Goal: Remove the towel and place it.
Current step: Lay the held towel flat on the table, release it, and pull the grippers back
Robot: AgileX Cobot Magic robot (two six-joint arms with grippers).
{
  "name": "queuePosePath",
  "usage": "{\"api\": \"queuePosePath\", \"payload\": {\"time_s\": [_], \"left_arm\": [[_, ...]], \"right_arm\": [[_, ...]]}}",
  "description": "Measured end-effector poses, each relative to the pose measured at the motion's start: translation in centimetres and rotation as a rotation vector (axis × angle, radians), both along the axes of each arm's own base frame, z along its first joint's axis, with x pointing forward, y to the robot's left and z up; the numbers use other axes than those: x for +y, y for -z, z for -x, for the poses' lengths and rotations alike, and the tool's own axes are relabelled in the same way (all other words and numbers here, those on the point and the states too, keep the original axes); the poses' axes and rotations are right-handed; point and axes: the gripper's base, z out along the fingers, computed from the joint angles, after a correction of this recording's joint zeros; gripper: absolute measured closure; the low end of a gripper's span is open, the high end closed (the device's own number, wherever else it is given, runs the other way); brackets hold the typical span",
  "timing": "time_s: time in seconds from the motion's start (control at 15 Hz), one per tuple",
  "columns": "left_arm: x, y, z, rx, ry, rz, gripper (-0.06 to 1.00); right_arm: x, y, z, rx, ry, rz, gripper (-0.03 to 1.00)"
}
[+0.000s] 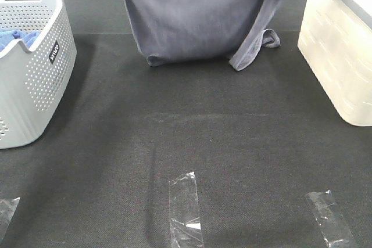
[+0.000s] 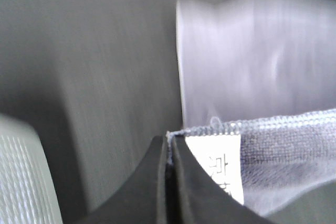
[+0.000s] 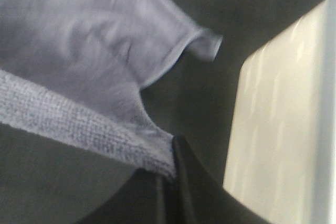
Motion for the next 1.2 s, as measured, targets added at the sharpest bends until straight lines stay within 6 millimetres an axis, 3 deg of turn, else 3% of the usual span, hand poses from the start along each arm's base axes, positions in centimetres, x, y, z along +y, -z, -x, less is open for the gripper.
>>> {"api": "queuePosePath", "payload": {"time_s": [0.2, 0.33, 0.47, 0.67, 0.93, 1.2], "left_arm": [[0.0, 0.7, 0.2, 0.051, 0.002, -0.013, 0.94], [-0.8, 2.6, 0.6, 0.123, 0.021, -0.027, 0.94], [-1.9, 4.4, 2.3, 0.206, 0.061, -0.107, 0.94], [-2.1, 5.1, 6.5, 0.305, 0.092, -0.214, 0.94], [-2.1, 7.4, 13.7, 0.484, 0.141, -0.282, 0.94], [-2.2, 6.4, 20.1, 0.520, 0.136, -0.254, 0.94]], "right_arm": [[0.3, 0.3, 0.6, 0.079, -0.025, -0.024, 0.97], [0.3, 1.1, 0.8, 0.118, -0.039, -0.032, 0.97], [0.6, 2.7, 1.5, 0.194, -0.058, -0.051, 0.97], [0.0, 4.9, 4.1, 0.327, -0.068, -0.056, 0.97], [-1.1, 5.9, 9.9, 0.471, -0.068, -0.110, 0.97], [-2.5, 7.1, 16.0, 0.586, -0.061, -0.155, 0.97]]}}
